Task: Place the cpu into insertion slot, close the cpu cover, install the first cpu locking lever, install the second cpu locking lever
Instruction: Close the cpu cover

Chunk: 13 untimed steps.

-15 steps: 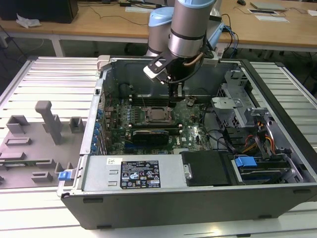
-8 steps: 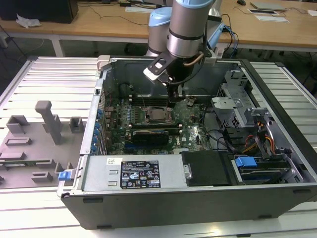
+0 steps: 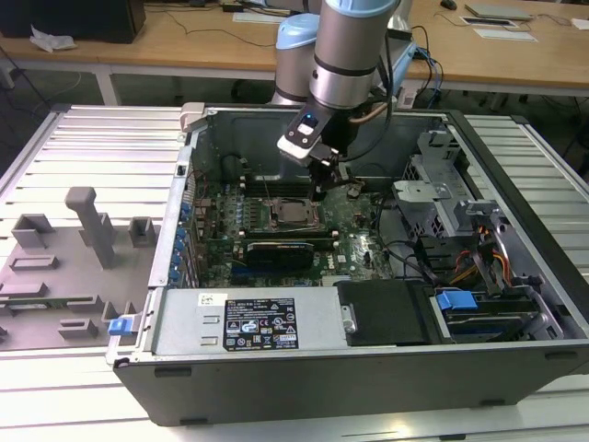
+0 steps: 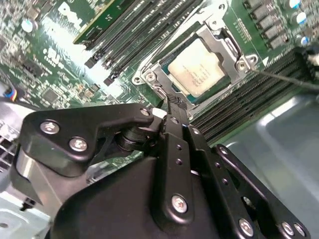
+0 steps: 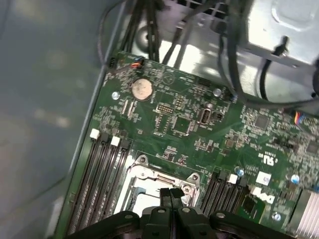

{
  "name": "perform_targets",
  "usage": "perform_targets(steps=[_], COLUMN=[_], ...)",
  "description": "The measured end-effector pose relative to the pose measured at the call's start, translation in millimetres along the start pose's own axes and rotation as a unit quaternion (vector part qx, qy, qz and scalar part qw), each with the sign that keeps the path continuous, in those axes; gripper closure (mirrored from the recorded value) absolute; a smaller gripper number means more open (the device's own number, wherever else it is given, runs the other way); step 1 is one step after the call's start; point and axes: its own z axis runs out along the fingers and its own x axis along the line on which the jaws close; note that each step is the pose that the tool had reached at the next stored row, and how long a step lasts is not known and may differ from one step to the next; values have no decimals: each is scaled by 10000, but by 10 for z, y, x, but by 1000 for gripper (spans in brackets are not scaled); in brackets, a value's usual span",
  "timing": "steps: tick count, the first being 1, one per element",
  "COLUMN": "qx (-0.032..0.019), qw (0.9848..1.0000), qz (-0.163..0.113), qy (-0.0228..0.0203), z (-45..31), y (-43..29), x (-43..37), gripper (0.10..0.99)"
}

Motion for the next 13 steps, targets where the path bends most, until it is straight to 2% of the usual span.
perform_targets(steps=[4, 6, 8, 12, 13], qx=[9, 14, 21, 28, 31], qw=[9990, 9975, 9948, 9901, 9880], qz=[-455, -702, -1014, -1403, -1540], qy=[-15, -24, -35, -48, -53], z=[6, 10, 15, 20, 22], y=[0, 0, 0, 1, 1], x=[0, 0, 0, -1, 0], gripper=[980, 980, 980, 980, 980])
